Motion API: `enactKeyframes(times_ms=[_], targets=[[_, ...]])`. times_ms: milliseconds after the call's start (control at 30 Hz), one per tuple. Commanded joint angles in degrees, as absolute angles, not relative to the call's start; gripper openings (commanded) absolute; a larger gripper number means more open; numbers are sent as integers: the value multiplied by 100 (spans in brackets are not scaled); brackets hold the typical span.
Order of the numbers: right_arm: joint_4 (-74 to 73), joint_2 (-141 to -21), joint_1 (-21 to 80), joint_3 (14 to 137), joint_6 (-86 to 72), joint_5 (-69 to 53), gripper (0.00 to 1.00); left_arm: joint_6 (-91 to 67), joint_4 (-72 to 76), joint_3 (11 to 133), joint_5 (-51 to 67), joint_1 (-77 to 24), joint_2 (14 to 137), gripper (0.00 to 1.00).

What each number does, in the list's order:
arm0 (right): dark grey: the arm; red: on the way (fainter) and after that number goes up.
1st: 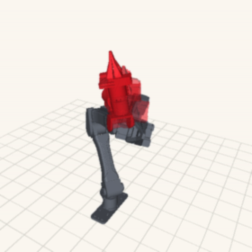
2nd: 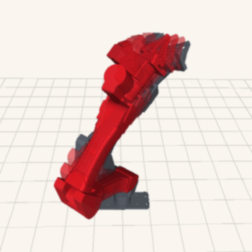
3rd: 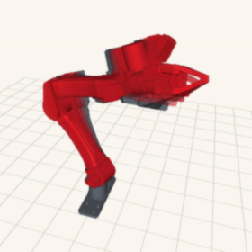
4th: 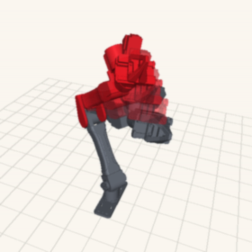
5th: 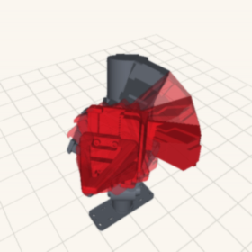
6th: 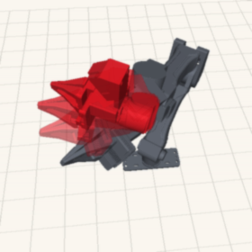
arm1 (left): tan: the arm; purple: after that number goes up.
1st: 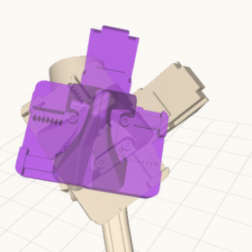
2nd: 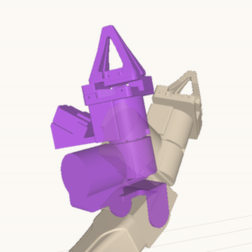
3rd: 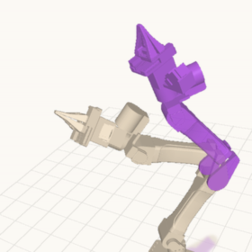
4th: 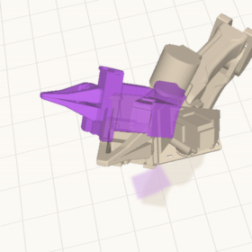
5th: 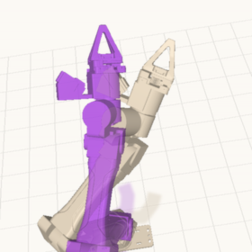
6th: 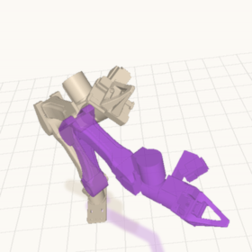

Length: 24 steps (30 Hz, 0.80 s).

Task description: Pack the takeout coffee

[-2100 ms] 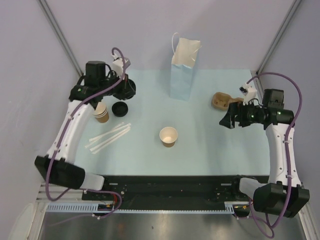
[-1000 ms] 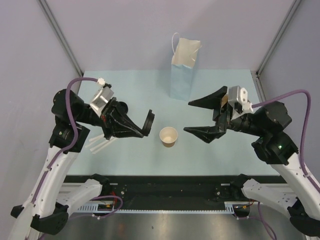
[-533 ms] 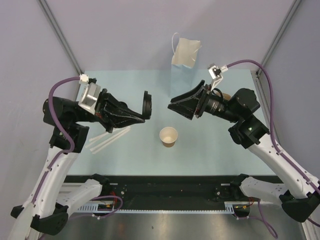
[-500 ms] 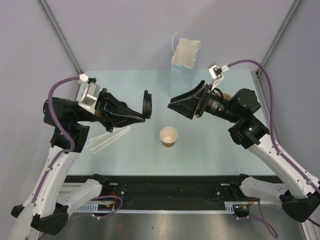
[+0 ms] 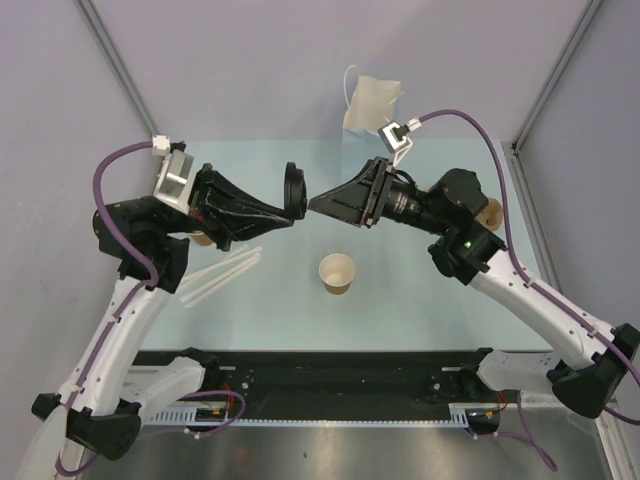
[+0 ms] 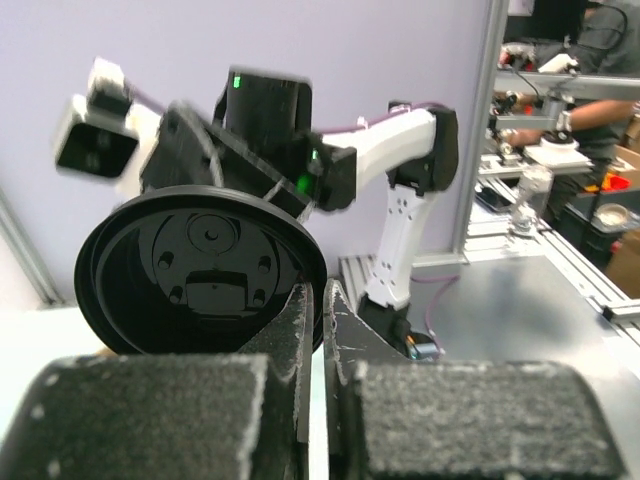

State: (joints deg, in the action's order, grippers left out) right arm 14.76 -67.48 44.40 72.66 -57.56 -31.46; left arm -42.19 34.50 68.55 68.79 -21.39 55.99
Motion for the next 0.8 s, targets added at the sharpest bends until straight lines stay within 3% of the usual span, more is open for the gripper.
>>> enactKeyframes(times_ms=[0,133,767], targets=[[2135,-6917,4438,7602,-6187,-3357,59,-4745,4359,6733,6706,-1925,5406,0],[2285,-7093,4430,7892,-6301,-3401,52,-4904,4727,6487,6662,-1855,5265,0],[2039,-7277,4535,8016,-6328,-3384,45,-5115,5142,6469,6504,-1784,5317,0]])
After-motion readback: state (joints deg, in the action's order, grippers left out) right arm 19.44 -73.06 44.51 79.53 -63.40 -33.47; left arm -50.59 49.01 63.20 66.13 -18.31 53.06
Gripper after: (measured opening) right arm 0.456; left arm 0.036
